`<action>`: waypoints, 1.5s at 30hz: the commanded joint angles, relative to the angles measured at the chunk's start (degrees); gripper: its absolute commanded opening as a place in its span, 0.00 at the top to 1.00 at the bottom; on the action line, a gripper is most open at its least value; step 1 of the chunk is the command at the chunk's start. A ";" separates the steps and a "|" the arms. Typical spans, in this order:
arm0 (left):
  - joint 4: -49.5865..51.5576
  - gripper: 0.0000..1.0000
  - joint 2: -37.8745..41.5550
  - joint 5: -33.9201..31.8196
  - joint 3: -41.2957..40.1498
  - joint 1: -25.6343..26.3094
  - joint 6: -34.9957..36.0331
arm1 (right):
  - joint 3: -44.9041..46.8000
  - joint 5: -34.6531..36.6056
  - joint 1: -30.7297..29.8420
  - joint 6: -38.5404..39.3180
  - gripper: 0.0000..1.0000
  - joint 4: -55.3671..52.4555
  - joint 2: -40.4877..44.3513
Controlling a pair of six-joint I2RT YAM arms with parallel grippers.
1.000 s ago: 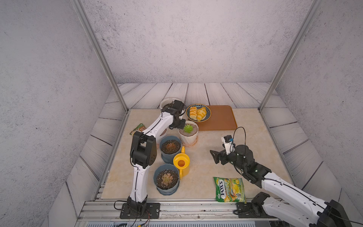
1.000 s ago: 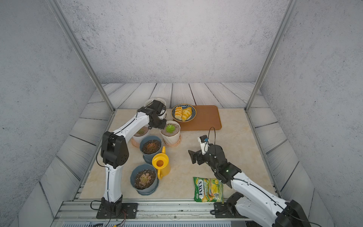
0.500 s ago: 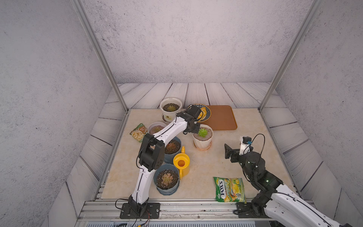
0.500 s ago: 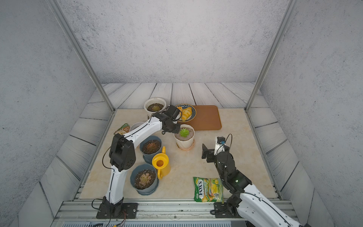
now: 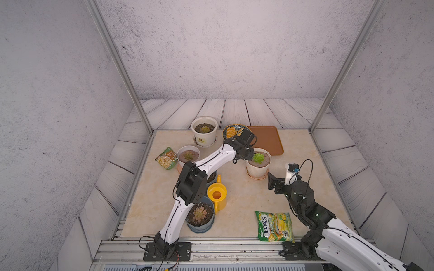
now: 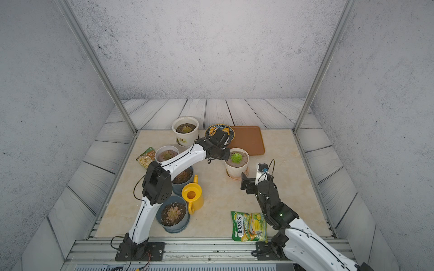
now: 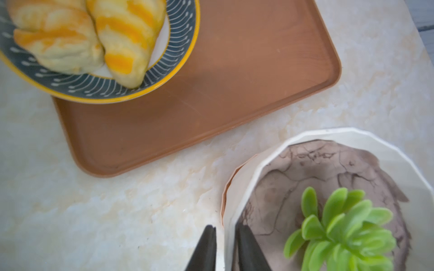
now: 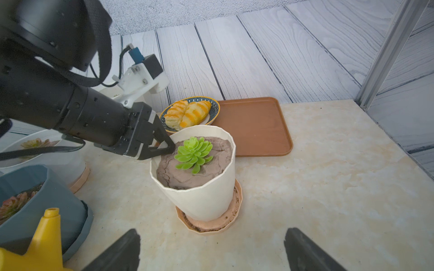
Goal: Water the succulent around the soil edge
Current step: Move the pot to the center of the board.
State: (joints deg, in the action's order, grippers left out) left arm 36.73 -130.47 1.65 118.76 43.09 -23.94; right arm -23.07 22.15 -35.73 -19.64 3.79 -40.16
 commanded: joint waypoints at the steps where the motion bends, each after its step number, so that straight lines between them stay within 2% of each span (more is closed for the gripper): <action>1: -1.24 0.70 2.43 0.24 0.78 -0.29 1.92 | -1.20 -3.07 -0.05 0.73 0.01 1.48 -1.70; 10: 3.35 0.58 18.68 -9.58 -5.31 -2.55 8.60 | -3.98 -17.49 -0.09 5.82 0.01 2.31 -6.36; 15: 2.03 0.56 29.48 -10.41 -15.05 -9.54 10.57 | -4.70 -24.66 -0.09 6.45 0.01 4.04 -8.50; 19: 1.89 0.54 34.41 -10.74 -20.19 -16.78 10.67 | -4.31 -28.21 -0.09 6.60 0.01 5.71 -8.97; 23: -2.24 0.53 36.13 -2.50 -24.99 -25.59 9.51 | -3.78 -27.78 -0.13 6.37 0.01 6.29 -8.62; 26: -5.64 0.53 33.70 4.28 -24.48 -30.16 8.91 | -3.56 -27.43 -0.13 6.21 0.01 6.58 -9.09; 28: -8.59 0.50 31.30 6.03 -23.37 -31.56 9.95 | -3.73 -27.42 -0.13 6.15 0.01 6.49 -9.56; 32: -9.48 0.48 23.16 4.25 -16.02 -32.94 12.56 | -3.91 -27.31 -0.13 6.28 0.01 6.44 -10.53; 41: -1.84 0.48 2.20 1.36 7.51 -35.74 16.60 | -5.14 -26.10 -0.13 6.62 0.01 4.48 -11.38; 45: 1.63 0.47 -4.52 3.05 16.55 -36.14 15.83 | -5.65 -25.51 -0.13 6.81 0.01 3.56 -11.30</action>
State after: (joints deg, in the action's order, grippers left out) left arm 34.59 -132.77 3.97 130.63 7.31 -8.99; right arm -26.85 -4.36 -35.73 -13.32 8.43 -51.18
